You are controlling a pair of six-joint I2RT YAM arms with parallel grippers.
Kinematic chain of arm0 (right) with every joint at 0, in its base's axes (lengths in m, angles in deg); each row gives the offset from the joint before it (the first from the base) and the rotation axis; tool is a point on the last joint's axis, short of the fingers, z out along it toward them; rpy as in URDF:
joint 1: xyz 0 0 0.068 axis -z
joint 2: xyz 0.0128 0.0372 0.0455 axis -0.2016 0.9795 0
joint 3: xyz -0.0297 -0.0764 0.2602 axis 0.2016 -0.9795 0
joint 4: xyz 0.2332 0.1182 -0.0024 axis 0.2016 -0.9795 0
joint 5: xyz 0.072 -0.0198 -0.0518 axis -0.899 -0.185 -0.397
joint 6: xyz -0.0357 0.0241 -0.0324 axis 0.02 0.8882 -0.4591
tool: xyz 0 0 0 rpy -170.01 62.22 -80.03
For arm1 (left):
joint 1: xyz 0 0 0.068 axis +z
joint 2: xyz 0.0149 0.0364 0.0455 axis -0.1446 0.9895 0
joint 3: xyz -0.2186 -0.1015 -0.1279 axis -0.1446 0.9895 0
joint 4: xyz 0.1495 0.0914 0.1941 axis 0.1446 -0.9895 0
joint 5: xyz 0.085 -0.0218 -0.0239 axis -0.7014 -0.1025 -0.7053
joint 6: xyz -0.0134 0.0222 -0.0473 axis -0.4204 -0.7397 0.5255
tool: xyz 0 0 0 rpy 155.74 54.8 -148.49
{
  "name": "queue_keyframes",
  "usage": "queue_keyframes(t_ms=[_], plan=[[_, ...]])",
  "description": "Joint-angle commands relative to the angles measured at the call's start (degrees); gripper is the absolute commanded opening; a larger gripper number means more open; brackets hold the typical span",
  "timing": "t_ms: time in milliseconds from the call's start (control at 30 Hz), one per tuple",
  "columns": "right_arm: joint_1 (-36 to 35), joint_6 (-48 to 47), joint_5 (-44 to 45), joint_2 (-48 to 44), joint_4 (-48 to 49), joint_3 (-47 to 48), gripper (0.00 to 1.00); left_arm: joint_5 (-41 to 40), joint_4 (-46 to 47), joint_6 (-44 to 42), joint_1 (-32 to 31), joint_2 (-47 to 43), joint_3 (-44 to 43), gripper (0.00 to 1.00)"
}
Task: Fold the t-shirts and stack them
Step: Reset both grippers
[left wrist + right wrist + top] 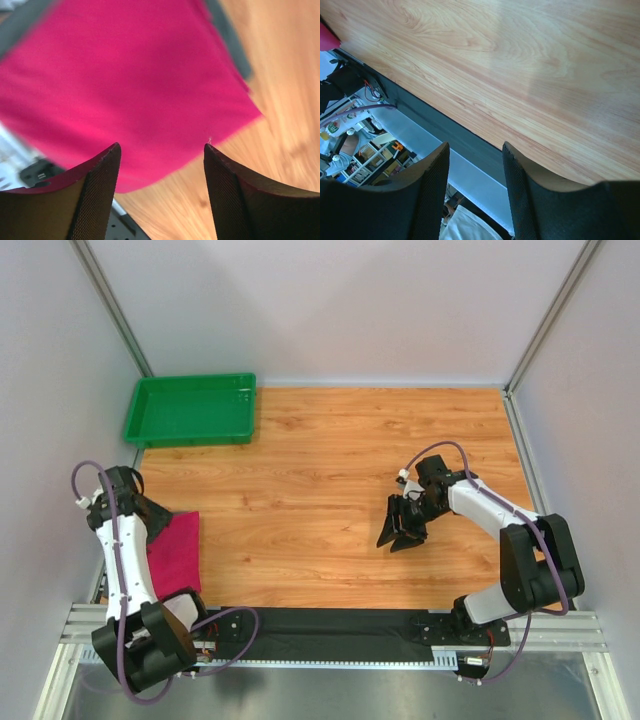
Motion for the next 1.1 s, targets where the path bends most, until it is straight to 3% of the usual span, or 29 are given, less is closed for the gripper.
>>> queue_keyframes(t_ms=[0, 33, 133, 233, 367, 500, 633, 733, 800, 900, 1067], plan=[[-0.3, 0.5, -0.7, 0.0, 1.2, 1.3, 0.49, 5.3, 5.1, 0.9, -8.4, 2.0, -0.9, 0.78], [-0.3, 0.9, -0.7, -0.1, 1.2, 1.5, 0.49, 4.1, 5.2, 1.0, -12.8, 2.5, -1.8, 0.79], [-0.5, 2.5, -0.9, -0.4, 2.0, 2.1, 0.49, 6.8, 8.4, 1.8, -16.9, 4.3, -2.1, 0.78], [-0.7, 3.9, -1.1, -0.4, 3.0, 2.3, 0.49, 11.7, 11.0, 2.3, -17.1, 5.5, -2.3, 0.77], [-1.0, 4.6, -0.3, -1.4, 2.7, 2.9, 0.49, 7.8, 11.7, -0.4, -15.9, 4.5, -4.0, 0.77], [-1.0, 5.1, 0.3, -2.2, 2.9, 2.4, 0.49, 11.3, 12.2, -2.0, -14.2, 6.9, -4.5, 0.67], [-1.0, 5.4, 0.3, -2.5, 3.3, 1.8, 0.49, 15.0, 17.3, 3.6, -14.2, 6.0, 2.8, 0.6], [-1.0, 6.1, 0.8, -3.9, 3.6, 1.2, 0.49, 23.7, 25.0, 7.5, -17.4, 2.6, 7.5, 0.6], [-0.9, 6.8, 1.1, -4.7, 5.2, 0.2, 0.49, 23.9, 27.0, 9.0, -22.2, 1.3, 7.9, 0.64], [-1.1, 11.1, 1.1, -7.7, 10.3, -3.3, 0.49, 21.9, 28.1, 10.2, -34.6, 1.8, 6.9, 0.74], [-1.0, 20.1, 3.3, -18.5, 21.7, -12.4, 0.51, 19.6, 36.6, 12.7, -57.6, -0.5, 8.9, 0.97]])
